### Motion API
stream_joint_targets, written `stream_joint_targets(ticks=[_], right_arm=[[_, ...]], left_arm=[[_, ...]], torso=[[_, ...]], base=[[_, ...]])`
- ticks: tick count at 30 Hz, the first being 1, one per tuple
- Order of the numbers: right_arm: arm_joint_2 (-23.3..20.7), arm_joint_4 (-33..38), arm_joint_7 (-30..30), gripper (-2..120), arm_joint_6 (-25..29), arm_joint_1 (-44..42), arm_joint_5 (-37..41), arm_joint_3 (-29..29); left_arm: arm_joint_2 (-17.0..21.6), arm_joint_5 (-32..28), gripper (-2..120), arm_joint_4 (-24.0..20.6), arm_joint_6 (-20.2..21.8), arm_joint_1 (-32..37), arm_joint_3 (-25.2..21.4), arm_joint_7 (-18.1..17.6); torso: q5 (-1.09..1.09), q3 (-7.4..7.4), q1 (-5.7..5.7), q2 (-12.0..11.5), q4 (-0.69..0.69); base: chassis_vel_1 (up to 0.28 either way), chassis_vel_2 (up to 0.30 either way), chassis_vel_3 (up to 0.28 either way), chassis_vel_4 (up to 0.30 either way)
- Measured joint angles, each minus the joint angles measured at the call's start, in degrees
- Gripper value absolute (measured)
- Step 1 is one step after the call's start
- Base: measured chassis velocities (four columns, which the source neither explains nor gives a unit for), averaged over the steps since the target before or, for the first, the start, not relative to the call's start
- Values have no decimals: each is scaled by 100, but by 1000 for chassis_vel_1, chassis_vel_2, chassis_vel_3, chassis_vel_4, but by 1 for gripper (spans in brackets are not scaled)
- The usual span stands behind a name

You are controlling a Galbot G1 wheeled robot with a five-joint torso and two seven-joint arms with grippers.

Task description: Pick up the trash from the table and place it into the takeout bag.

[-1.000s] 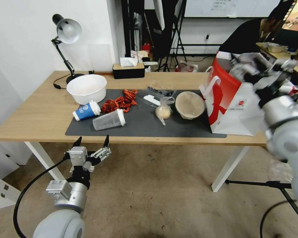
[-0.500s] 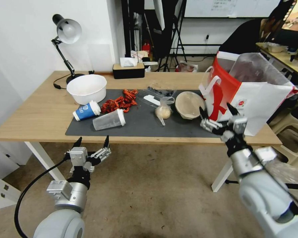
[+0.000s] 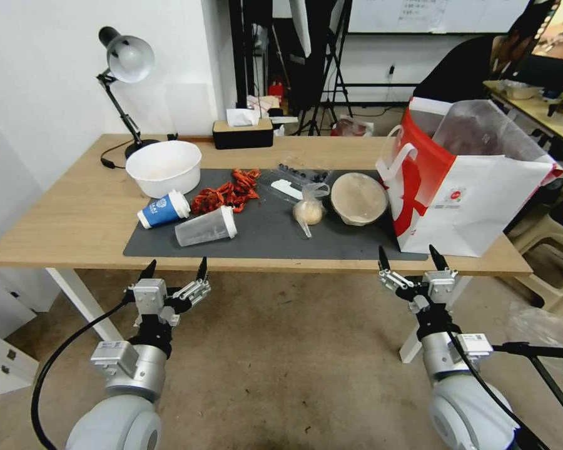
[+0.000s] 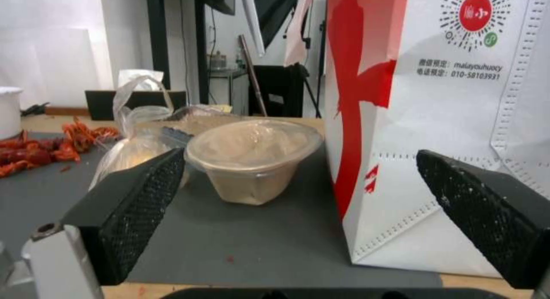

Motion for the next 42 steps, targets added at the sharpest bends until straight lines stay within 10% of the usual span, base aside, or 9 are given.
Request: stream_joint_targets(ticks=[32, 42], right_arm=[[236, -1017, 1330, 98, -1638, 2744, 4146, -918], [353, -1386, 1360, 64, -1687, 2921, 4313, -858]], left_arm=[[-58, 77, 100, 128, -127, 45, 25, 7], [-58, 84, 100, 109, -135, 94, 36, 5]], torso=[[0, 1, 2, 0, -1], [1, 1, 1, 0, 0]], base=[[0, 0, 0, 0], [0, 0, 0, 0]])
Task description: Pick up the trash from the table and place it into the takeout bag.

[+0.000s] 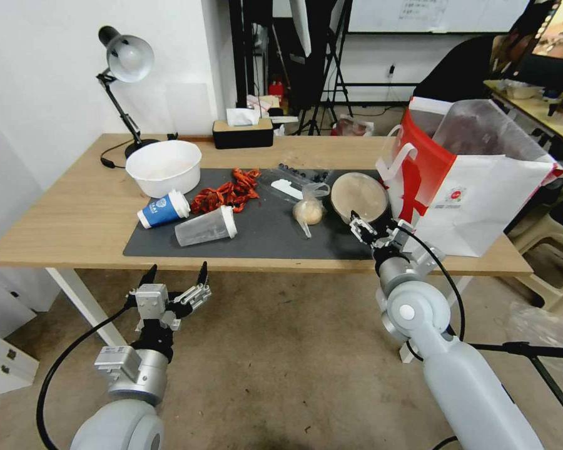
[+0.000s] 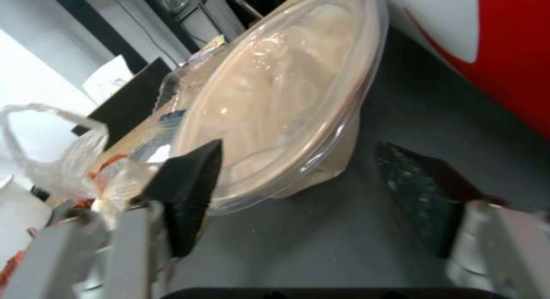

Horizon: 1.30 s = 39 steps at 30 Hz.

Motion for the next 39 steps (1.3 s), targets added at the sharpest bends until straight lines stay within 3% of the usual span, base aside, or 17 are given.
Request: stream_joint_targets(ticks=[2, 3, 4, 11, 18, 30, 33, 39], right_arm=[[7, -22, -10, 61, 1, 3, 4, 16], [24, -78, -27, 51, 2, 14, 11, 34], [24, -78, -27, 51, 2, 14, 11, 34], [43, -120, -33, 21, 3, -30, -13, 101], [4, 0, -76, 0, 49, -118, -101, 224], [-136, 196, -718, 0, 507, -267, -178, 403], [-182, 330, -1440, 0, 789, -345, -129, 436], [-218, 508, -2191, 0, 1102, -383, -292, 532]], left_arm=[[0, 6, 100, 0, -6, 9, 3, 0], [1, 17, 100, -1, -22, 26, 13, 3], [1, 17, 100, -1, -22, 26, 13, 3], [-1, 24, 100, -19, -50, 41, 26, 12], [-20, 47, 100, -5, -90, 48, 53, 16], [-39, 72, 100, 15, -120, 53, 76, 19], [-41, 72, 100, 19, -134, 51, 68, 19], [-42, 69, 100, 20, -142, 48, 50, 17]], torso=[[0, 0, 0, 0, 0], [0, 0, 0, 0, 0], [0, 0, 0, 0, 0], [1, 0, -1, 0, 0], [0, 0, -2, 0, 1], [1, 0, -1, 0, 0], [1, 0, -1, 0, 0], [1, 0, -1, 0, 0]], base=[[0, 0, 0, 0], [0, 0, 0, 0], [0, 0, 0, 0], [0, 0, 0, 0], [0, 0, 0, 0], [0, 0, 0, 0], [0, 0, 0, 0], [0, 0, 0, 0]])
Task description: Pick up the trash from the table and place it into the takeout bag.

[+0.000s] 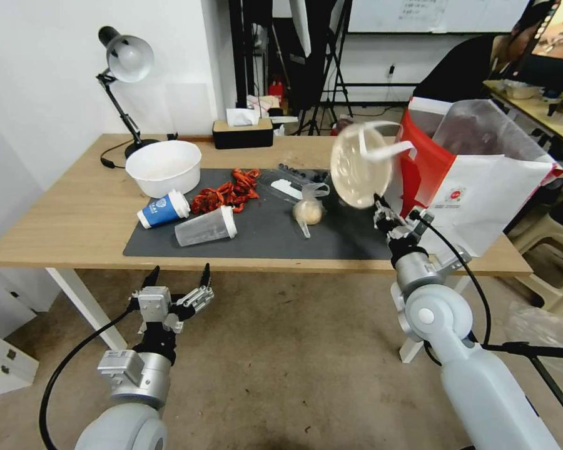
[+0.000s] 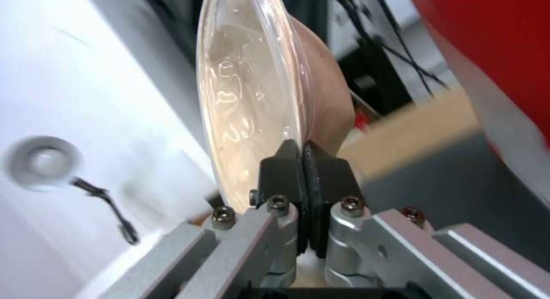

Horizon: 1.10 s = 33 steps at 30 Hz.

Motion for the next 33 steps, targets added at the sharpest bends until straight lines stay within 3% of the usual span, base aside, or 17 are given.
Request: stream_joint_targets(ticks=[6, 14, 23, 33], right_arm=[[-108, 278, -328, 0, 176, 218, -583, 314], [-307, 574, -113, 0, 130, 577, -1340, 870], [-598, 637, 248, 0, -677, 460, -2762, 1723], [-681, 559, 721, 1, -1230, 188, -3205, 2037]], left_arm=[[-16, 0, 100, 15, -17, 0, -6, -3], [-39, 2, 100, 16, -25, -5, -6, -6], [-64, 35, 100, 35, -41, 4, 17, -9], [-62, 52, 100, 39, -51, 13, 42, -7]], torso=[[0, 0, 0, 0, 0], [1, 0, 0, 0, 0], [2, 0, 0, 0, -1], [1, -1, 0, 0, 0]], base=[[0, 0, 0, 0], [0, 0, 0, 0], [0, 0, 0, 0], [0, 0, 0, 0]])
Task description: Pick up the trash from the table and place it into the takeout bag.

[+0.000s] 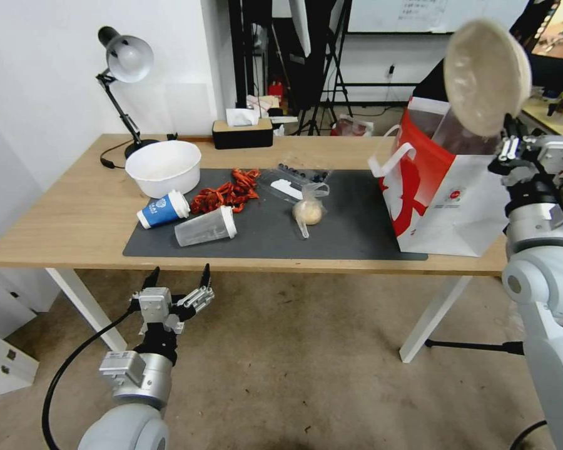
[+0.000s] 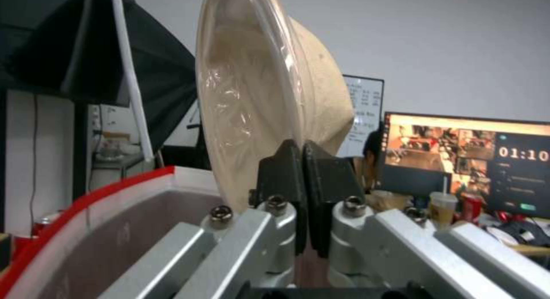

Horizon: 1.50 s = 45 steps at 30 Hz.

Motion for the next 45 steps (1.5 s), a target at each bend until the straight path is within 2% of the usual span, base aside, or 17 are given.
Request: stream_joint_targets(ticks=[2, 5, 6, 8, 10, 13, 14, 17, 19, 21, 22, 25, 28, 38, 45], right_arm=[[3, 16, 28, 6, -32, -16, 2, 5], [18, 39, 104, 22, -100, -40, 9, 8], [18, 39, 104, 22, -100, -40, 9, 8], [18, 56, 136, 32, -130, -43, 37, 8], [18, 67, 140, 35, -131, -44, 61, 8], [10, 176, 73, 50, 31, -37, 577, -13], [10, 176, 73, 50, 31, -37, 577, -13], [1, 534, -275, 65, 414, -120, 1591, -101], [1, 582, -323, 67, 445, -145, 1675, -116], [15, 868, -627, 79, 652, -388, 1949, -283], [15, 868, -627, 79, 652, -388, 1949, -283], [78, 1096, -821, 93, 748, -740, 1835, -569], [155, 1122, -910, 99, 834, -956, 1574, -758], [370, 861, -784, 100, 1392, -1859, 79, -1116], [567, 557, -288, 100, 1922, -2628, -669, -1359]], left_arm=[[7, 2, 100, -2, -1, 4, 0, 1], [19, 3, 100, -20, -2, 8, 0, 2], [19, 3, 100, -20, -2, 8, 0, 2], [28, 3, 100, -27, -2, 9, -3, 3], [30, 3, 100, -30, -2, 9, -5, 3], [32, 1, 100, -32, -2, 9, -8, 4], [32, 1, 100, -32, -2, 9, -8, 4], [41, -1, 100, -34, -2, 5, -13, 4], [43, -1, 100, -34, -2, 5, -13, 4], [50, -2, 100, -34, -3, 6, -14, 4], [50, -2, 100, -34, -3, 6, -14, 4], [52, -4, 100, -34, -12, 7, -12, 5], [53, -5, 100, -34, -23, 10, -12, 5], [66, -6, 100, -34, -71, 34, -18, 6], [56, 0, 100, -19, -83, 35, -5, 6]], torso=[[-1, 0, 0, 0, 0], [-1, 0, 0, 0, 1], [-1, 0, 0, 0, 1], [-1, 0, 0, 0, 0], [-1, 0, 0, 0, 0], [0, 0, 1, 0, 0], [0, 0, 1, 0, 0], [-3, 0, 1, 0, 1], [-3, 0, 0, 0, 1], [-3, 0, 0, 0, 0], [-3, 0, 0, 0, 0], [-3, 0, 1, 1, 0], [-1, 0, 0, 0, 0], [-2, 0, 0, 0, 0], [-1, 0, 0, 0, 0]], base=[[0, 0, 0, 0], [0, 0, 0, 0], [0, 0, 0, 0], [0, 0, 0, 0], [0, 0, 0, 0], [0, 0, 0, 0], [0, 0, 0, 0], [0, 0, 0, 0], [0, 0, 0, 0], [0, 0, 0, 0], [0, 0, 0, 0], [0, 0, 0, 0], [0, 0, 0, 0], [0, 0, 0, 0], [0, 0, 0, 0]])
